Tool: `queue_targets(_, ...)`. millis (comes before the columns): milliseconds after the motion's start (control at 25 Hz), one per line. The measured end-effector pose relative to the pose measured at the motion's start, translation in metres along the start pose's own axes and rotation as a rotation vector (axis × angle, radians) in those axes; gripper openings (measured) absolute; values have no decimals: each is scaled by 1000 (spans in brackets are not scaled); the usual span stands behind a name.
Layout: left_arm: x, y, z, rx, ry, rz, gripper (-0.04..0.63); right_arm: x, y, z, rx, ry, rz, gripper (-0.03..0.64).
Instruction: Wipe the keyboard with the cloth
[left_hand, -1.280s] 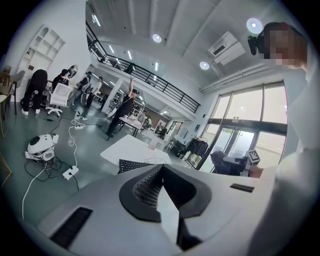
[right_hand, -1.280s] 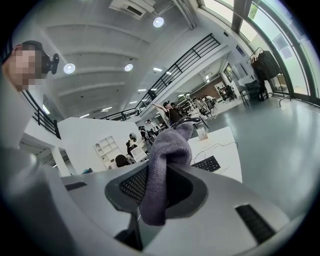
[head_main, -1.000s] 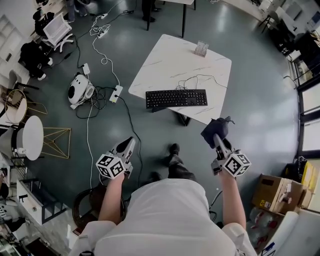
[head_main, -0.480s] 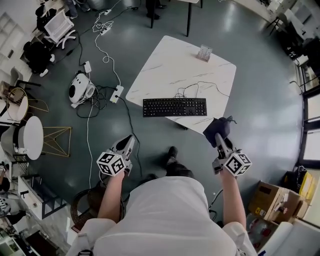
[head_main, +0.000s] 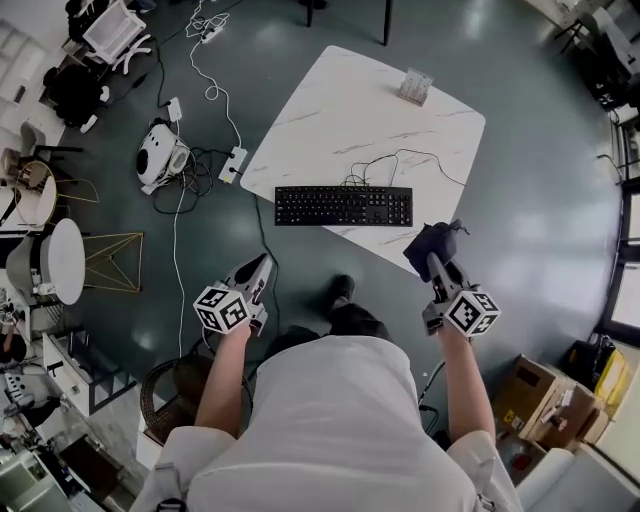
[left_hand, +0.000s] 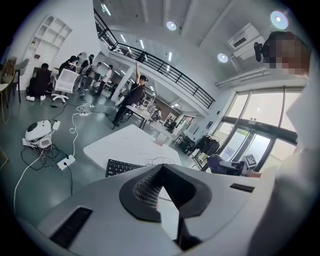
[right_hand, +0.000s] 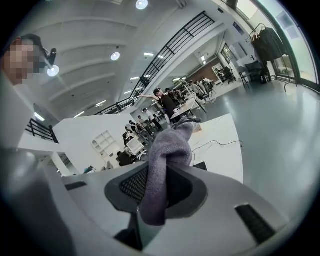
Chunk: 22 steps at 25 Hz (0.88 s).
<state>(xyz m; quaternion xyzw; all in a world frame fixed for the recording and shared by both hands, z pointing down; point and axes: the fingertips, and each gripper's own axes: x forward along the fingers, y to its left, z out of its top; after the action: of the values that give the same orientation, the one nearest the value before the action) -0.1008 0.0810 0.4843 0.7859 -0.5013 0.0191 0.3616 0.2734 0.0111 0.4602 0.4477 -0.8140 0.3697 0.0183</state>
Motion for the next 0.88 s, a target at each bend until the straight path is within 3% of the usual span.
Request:
queue_targets(400, 39, -2, -18, -59, 59, 13, 14, 26, -51, -8, -4, 77, -50, 92)
queue_targets(880, 69, 36, -28, -16, 145, 54, 12, 57, -86, -32, 13, 143, -152, 92)
